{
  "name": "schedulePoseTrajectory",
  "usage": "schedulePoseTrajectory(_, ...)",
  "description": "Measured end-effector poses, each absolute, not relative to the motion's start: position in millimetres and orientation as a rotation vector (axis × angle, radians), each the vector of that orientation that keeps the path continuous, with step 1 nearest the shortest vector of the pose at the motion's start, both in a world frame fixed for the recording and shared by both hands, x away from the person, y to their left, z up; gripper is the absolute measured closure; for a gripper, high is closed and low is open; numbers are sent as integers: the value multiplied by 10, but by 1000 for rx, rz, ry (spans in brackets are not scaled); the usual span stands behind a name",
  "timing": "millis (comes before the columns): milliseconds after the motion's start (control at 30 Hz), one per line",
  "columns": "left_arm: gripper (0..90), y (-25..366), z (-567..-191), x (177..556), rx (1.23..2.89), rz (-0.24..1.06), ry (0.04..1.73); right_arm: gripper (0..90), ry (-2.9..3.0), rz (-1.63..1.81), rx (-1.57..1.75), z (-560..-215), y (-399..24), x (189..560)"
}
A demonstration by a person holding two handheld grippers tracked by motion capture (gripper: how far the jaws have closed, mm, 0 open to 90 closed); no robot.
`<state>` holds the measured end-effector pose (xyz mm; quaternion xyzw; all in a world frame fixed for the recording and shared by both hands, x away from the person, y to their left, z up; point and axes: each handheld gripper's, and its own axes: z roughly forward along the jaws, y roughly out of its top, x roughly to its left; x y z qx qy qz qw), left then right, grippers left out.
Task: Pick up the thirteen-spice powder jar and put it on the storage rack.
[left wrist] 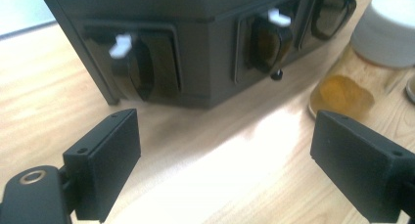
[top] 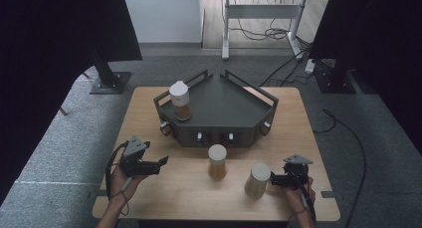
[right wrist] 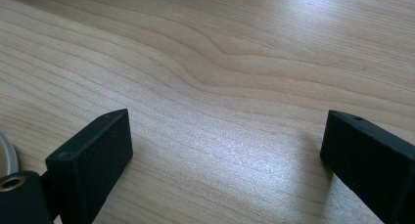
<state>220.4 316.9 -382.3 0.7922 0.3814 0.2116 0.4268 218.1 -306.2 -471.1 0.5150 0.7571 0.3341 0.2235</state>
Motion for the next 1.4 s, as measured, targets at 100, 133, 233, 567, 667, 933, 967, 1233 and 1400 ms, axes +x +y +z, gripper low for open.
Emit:
schedulePoseTrajectory(100,108,3169,-3899,2206,1991,514,963,44,2090,922,1422,-4711,-3062,2181)
schedulePoseTrajectory(133,109,3168,-3934,2209,1995,507,967,44,2090,923,1422,-4710,-3062,2181)
schedulePoseTrajectory(233,108,3158,-4012,2211,2007,496,980,44,2090,922,1422,-4710,-3062,2181)
schedulePoseTrajectory(567,108,3153,-4226,2225,2039,459,1020,44,2088,922,1424,-4710,-3060,2179)
schedulePoseTrajectory(667,109,3150,-4276,2232,2049,456,1027,44,2087,922,1426,-4710,-3059,2176)
schedulePoseTrajectory(933,109,3144,-4370,2233,2049,456,1036,44,2087,922,1426,-4710,-3059,2176)
schedulePoseTrajectory(967,109,3143,-4383,2228,2048,457,1036,44,2087,922,1426,-4710,-3059,2176)
schedulePoseTrajectory(1233,109,3150,-4474,2206,2042,453,1047,44,2087,922,1426,-4710,-3059,2176)
schedulePoseTrajectory(1400,109,3154,-4507,2207,2043,453,1054,44,2087,921,1426,-4710,-3059,2176)
